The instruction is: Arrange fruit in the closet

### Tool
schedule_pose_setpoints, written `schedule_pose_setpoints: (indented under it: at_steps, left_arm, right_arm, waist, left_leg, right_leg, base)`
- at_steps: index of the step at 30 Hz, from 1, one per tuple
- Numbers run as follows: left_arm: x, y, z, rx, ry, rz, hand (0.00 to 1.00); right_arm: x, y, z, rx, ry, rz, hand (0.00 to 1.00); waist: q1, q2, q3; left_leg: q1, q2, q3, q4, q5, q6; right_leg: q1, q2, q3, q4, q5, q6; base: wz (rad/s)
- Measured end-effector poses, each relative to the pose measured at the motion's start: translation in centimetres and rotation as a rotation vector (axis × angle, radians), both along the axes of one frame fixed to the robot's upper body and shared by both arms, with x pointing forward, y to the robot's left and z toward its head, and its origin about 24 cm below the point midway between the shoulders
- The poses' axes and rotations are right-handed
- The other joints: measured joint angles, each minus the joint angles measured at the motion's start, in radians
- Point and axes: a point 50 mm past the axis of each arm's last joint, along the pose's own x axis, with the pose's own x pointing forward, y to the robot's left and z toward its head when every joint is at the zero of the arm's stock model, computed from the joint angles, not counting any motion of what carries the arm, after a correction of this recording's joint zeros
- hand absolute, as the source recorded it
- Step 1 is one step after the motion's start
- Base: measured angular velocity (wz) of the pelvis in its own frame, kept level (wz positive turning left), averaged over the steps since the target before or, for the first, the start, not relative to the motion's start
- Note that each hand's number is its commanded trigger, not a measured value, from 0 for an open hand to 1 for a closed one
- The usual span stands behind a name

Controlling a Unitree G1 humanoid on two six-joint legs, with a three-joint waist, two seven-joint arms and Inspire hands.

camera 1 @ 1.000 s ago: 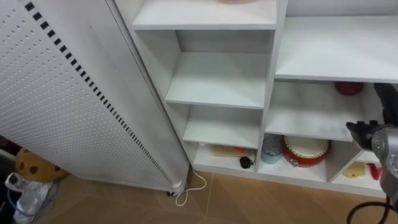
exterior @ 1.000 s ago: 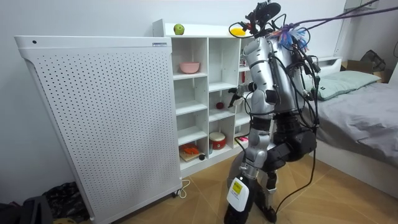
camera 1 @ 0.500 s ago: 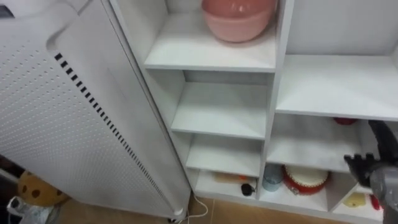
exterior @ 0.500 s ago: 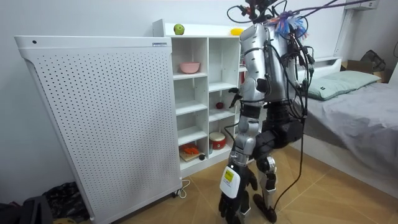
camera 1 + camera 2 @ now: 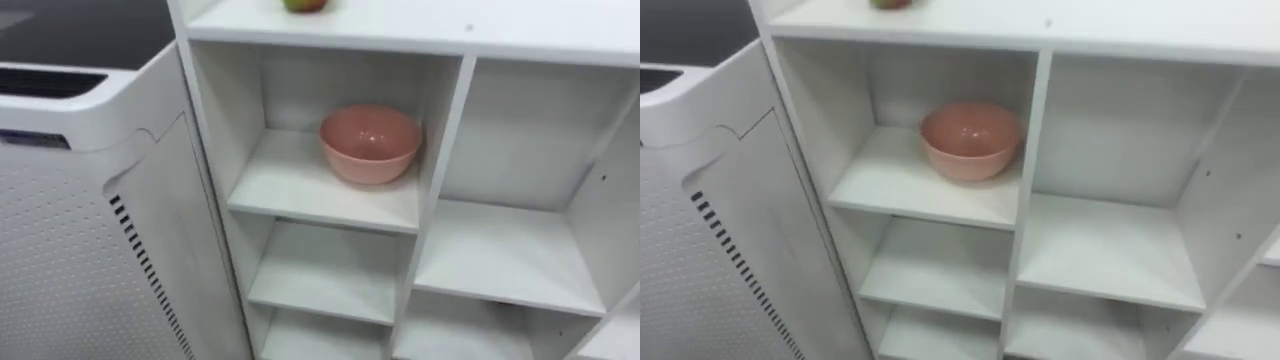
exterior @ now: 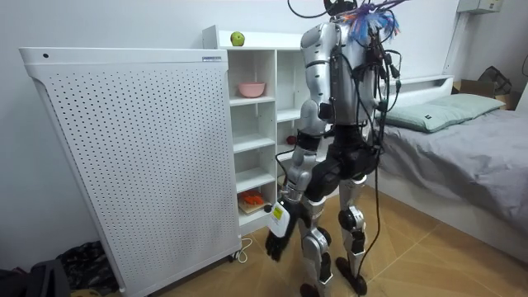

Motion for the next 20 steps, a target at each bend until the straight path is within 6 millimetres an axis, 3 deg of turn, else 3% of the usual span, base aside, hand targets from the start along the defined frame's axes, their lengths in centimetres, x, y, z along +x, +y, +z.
schedule_pose_setpoints:
  at_steps: [1,2,5,7,14,20]
  left_arm:
    - [-0.1,0.2,0.1,0.018,-0.011,0.012,0.00]
    - [-0.3,0.3,0.1,0.037,-0.017,0.034,0.00]
    - [-1.2,0.2,0.2,0.066,-0.014,0.066,0.00]
    - [-1.6,0.2,0.2,0.080,-0.006,0.076,0.00]
    - [-3.1,0.1,0.1,0.085,0.047,0.141,0.00]
    - [-3.1,-0.3,-0.1,0.065,0.067,0.166,0.00]
  right_arm:
    - [-2.3,0.6,-1.1,-0.008,0.095,0.076,0.00]
    - [-4.5,1.0,-1.8,-0.016,0.179,0.150,0.00]
    - [-8.4,1.3,-2.7,-0.035,0.333,0.321,0.00]
    - [-9.8,1.5,-3.0,-0.045,0.399,0.414,0.00]
    - [-12.3,3.2,-3.7,-0.051,0.583,0.757,0.00]
    - [-13.9,3.4,-3.8,-0.057,0.643,0.851,0.00]
  waist:
    - [-0.008,-0.010,-0.0050]
    - [-0.011,-0.014,-0.0048]
    - [-0.027,-0.012,-0.0020]
    - [-0.040,-0.012,-0.0020]
    - [-0.066,-0.008,-0.0023]
    - [-0.068,-0.002,-0.0014]
  left_leg:
    - [0.037,0.000,0.003,-0.021,0.000,0.000]
    - [0.077,0.001,0.003,-0.040,0.000,0.000]
    - [0.142,-0.001,0.005,-0.066,0.000,0.000]
    - [0.167,-0.001,0.005,-0.086,0.000,-0.001]
    - [0.226,0.002,0.000,-0.108,0.000,-0.001]
    - [0.243,0.005,0.001,-0.109,0.001,-0.003]
  right_leg:
    - [0.039,0.005,0.005,-0.024,0.003,0.003]
    - [0.078,0.010,0.009,-0.048,0.010,0.006]
    - [0.147,0.015,0.010,-0.088,0.019,0.012]
    - [0.165,0.018,0.008,-0.093,0.020,0.013]
    - [0.220,0.027,0.015,-0.110,0.038,0.009]
    - [0.233,0.035,0.044,-0.110,0.040,0.005]
  base:
    - [-0.09]
    - [-0.16]
    - [-0.18]
    - [0.00]
    - [-0.03]
    - [-0.02]
